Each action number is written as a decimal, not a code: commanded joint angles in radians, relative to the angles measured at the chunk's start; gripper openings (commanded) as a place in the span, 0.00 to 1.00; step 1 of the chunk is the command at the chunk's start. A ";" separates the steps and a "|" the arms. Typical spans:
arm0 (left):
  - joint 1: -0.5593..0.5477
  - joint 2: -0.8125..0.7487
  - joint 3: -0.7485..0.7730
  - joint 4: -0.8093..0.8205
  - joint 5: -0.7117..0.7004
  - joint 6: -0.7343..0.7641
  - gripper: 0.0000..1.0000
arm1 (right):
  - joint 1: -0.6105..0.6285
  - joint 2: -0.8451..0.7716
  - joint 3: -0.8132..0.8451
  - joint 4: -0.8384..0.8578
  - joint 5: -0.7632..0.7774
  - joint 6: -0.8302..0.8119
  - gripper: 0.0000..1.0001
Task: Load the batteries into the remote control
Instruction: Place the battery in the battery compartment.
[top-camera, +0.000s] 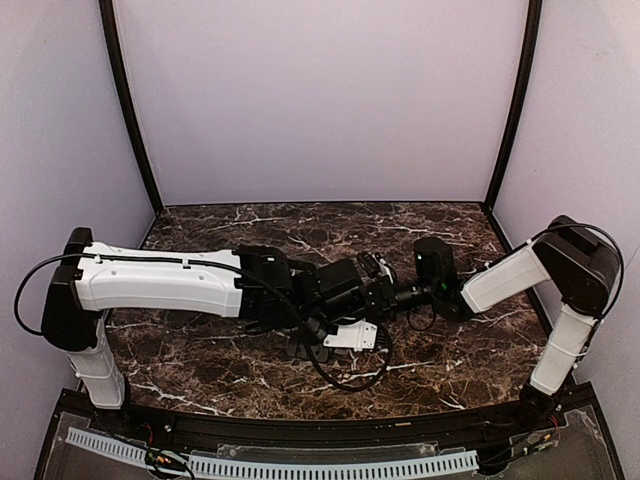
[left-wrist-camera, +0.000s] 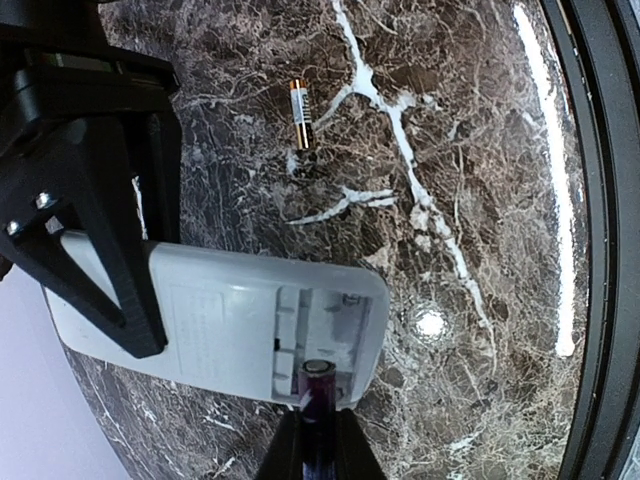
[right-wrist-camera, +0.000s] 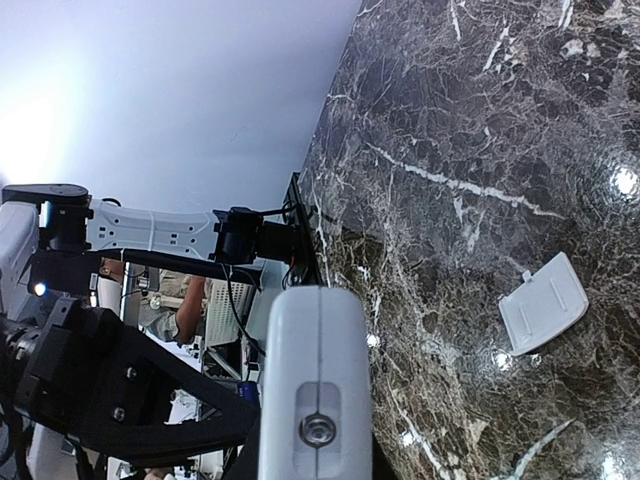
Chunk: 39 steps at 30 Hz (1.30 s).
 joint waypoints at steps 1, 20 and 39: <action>-0.011 0.020 0.025 -0.052 -0.048 0.002 0.00 | 0.017 0.012 0.025 0.055 0.028 0.029 0.00; -0.013 0.081 0.039 -0.076 -0.053 -0.005 0.04 | 0.030 0.016 0.013 0.086 0.059 0.060 0.00; -0.015 0.078 0.055 -0.074 -0.002 -0.002 0.17 | 0.041 0.032 0.015 0.133 0.034 0.072 0.00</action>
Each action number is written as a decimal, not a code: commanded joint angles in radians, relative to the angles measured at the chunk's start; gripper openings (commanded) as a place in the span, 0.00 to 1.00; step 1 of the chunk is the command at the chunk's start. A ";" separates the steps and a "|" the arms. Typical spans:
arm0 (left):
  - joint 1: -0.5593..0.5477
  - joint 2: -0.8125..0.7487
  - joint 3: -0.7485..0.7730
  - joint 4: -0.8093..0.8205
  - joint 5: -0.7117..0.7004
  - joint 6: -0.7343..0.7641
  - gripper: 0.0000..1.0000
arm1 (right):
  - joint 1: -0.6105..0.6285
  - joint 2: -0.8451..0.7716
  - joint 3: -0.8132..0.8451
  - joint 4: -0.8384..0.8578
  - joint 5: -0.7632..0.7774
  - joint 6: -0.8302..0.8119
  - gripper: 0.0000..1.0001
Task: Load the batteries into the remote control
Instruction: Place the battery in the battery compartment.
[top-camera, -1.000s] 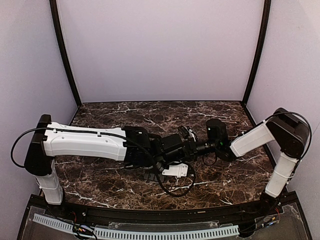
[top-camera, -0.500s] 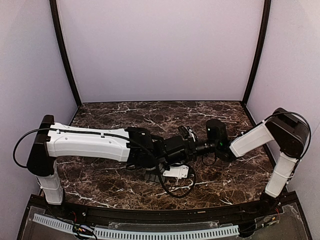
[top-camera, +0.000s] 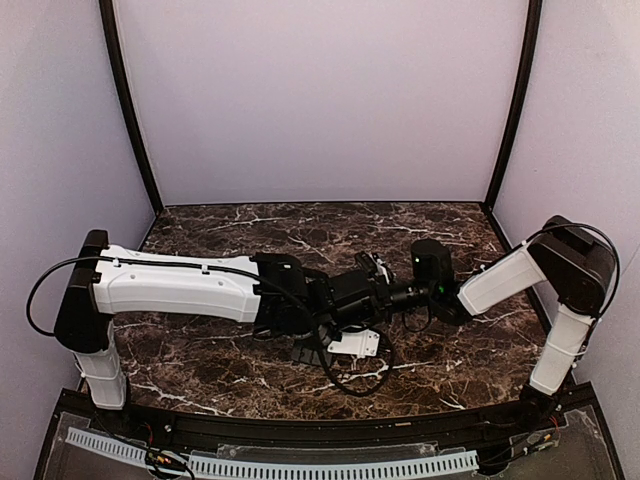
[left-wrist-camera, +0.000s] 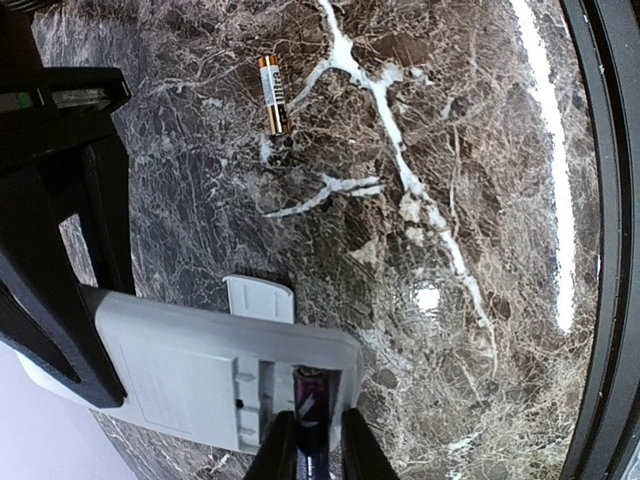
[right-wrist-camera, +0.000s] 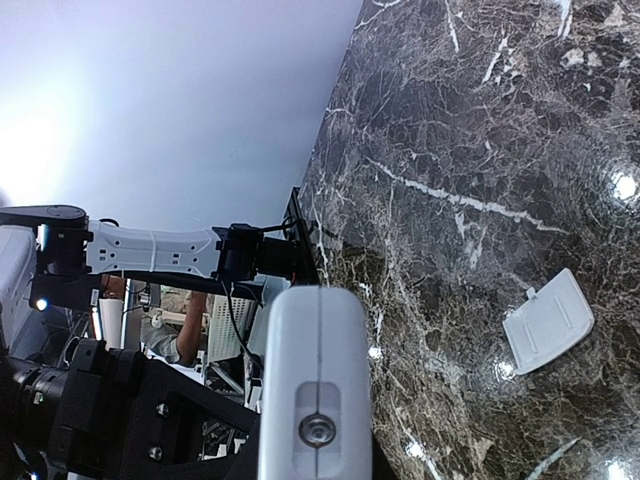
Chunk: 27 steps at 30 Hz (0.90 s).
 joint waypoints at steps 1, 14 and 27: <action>-0.007 -0.004 0.018 -0.027 0.024 -0.002 0.20 | 0.014 0.010 0.010 0.066 -0.025 0.008 0.00; -0.007 -0.088 0.015 0.025 0.008 -0.014 0.39 | 0.008 0.021 0.003 0.074 -0.025 -0.003 0.00; 0.047 -0.402 -0.218 0.390 0.012 -0.233 0.46 | -0.044 0.011 -0.042 0.189 -0.005 0.047 0.00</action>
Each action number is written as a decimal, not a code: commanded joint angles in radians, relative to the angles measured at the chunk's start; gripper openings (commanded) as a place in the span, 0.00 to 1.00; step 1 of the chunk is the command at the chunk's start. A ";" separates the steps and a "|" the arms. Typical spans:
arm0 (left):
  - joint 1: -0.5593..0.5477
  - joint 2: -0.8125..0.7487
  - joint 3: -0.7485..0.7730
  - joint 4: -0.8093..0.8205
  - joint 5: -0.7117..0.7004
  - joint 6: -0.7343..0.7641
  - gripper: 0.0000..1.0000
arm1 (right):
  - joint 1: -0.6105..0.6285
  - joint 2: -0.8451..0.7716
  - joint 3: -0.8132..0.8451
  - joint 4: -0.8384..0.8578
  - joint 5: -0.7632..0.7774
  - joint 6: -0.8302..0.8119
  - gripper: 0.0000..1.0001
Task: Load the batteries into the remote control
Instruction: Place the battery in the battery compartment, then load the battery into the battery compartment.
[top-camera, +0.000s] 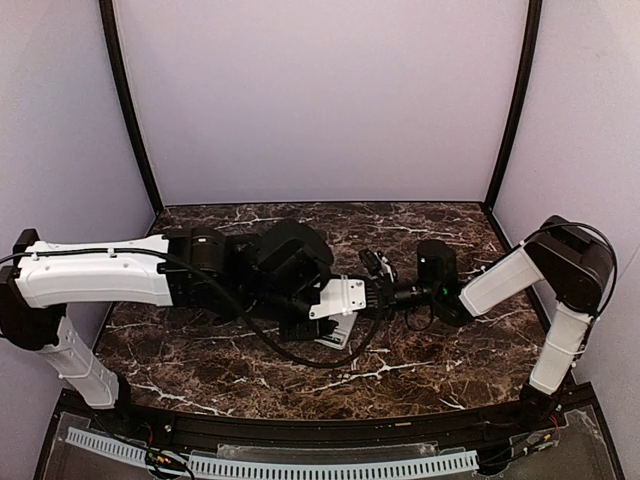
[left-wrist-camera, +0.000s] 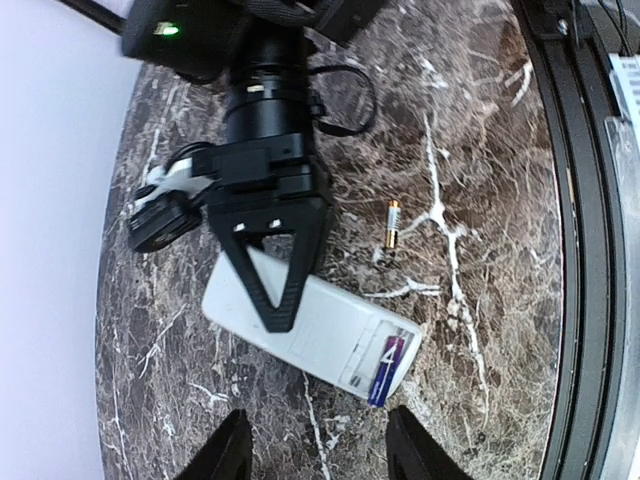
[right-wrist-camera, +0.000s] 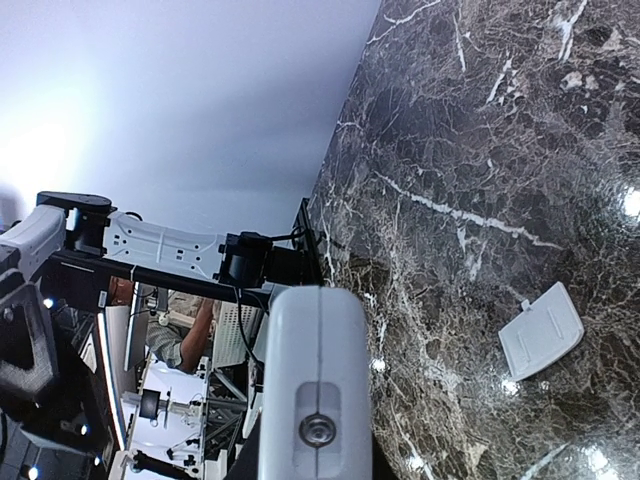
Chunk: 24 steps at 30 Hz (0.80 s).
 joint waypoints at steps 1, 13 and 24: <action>0.055 -0.158 -0.146 0.193 0.001 -0.227 0.46 | -0.016 -0.005 -0.025 0.109 0.025 0.032 0.00; 0.144 -0.295 -0.479 0.400 0.042 -0.761 0.36 | -0.002 0.046 -0.013 0.204 0.110 0.096 0.00; 0.143 -0.149 -0.379 0.320 0.079 -0.821 0.26 | 0.015 0.045 0.013 0.165 0.122 0.098 0.00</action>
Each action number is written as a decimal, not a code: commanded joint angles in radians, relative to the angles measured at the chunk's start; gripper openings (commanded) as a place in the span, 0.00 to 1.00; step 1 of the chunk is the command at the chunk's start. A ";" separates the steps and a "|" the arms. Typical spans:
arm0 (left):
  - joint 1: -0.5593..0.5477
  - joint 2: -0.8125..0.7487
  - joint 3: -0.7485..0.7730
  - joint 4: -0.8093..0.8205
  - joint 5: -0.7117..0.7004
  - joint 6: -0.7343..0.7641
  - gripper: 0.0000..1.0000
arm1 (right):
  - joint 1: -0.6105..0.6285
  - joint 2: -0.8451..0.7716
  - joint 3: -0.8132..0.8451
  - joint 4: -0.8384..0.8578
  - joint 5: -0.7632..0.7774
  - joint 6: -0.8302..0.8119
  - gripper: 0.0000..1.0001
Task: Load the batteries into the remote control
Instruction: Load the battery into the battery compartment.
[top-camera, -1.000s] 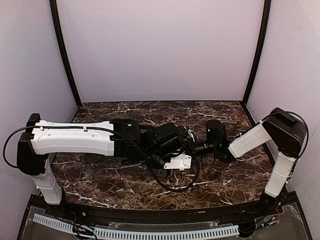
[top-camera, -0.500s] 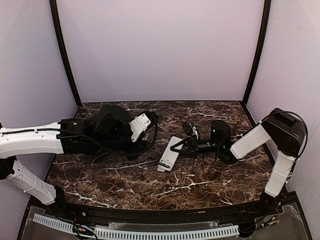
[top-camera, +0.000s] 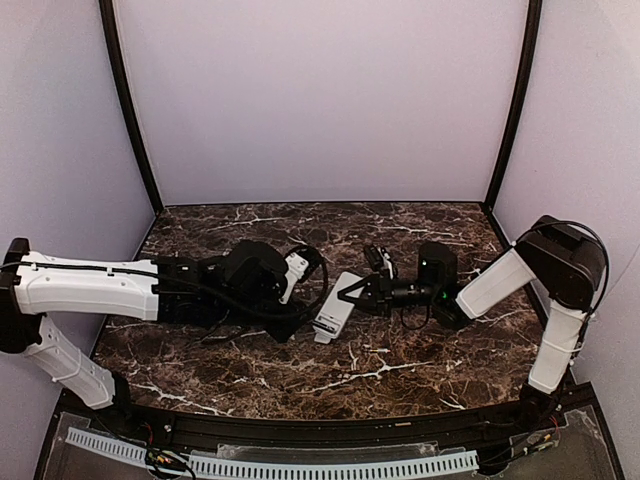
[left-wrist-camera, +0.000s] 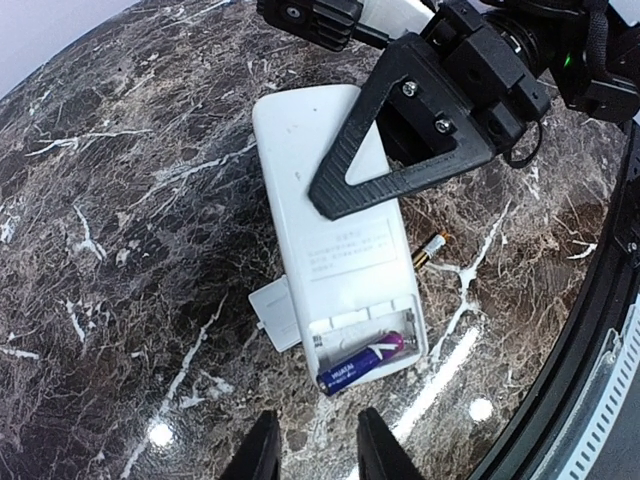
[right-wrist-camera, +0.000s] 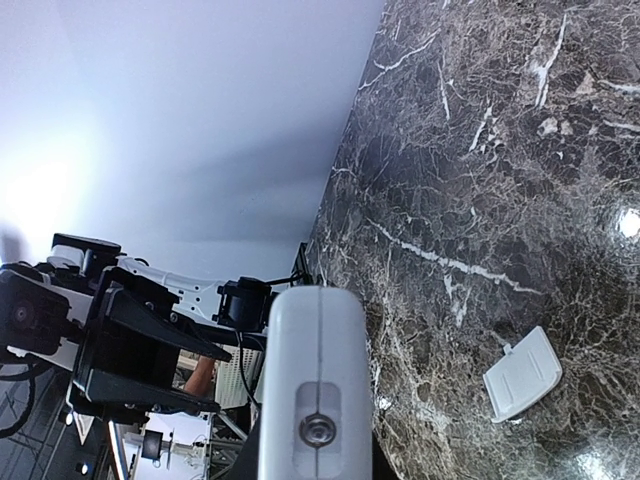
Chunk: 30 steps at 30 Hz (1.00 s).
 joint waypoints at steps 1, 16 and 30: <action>-0.003 0.048 0.068 -0.050 0.009 -0.041 0.24 | 0.015 -0.003 0.026 0.021 0.012 0.004 0.00; -0.002 0.109 0.109 -0.088 0.018 -0.049 0.15 | 0.017 -0.018 0.026 0.013 0.006 0.002 0.00; -0.003 0.134 0.109 -0.092 0.020 -0.062 0.15 | 0.017 -0.026 0.018 0.013 0.003 0.000 0.00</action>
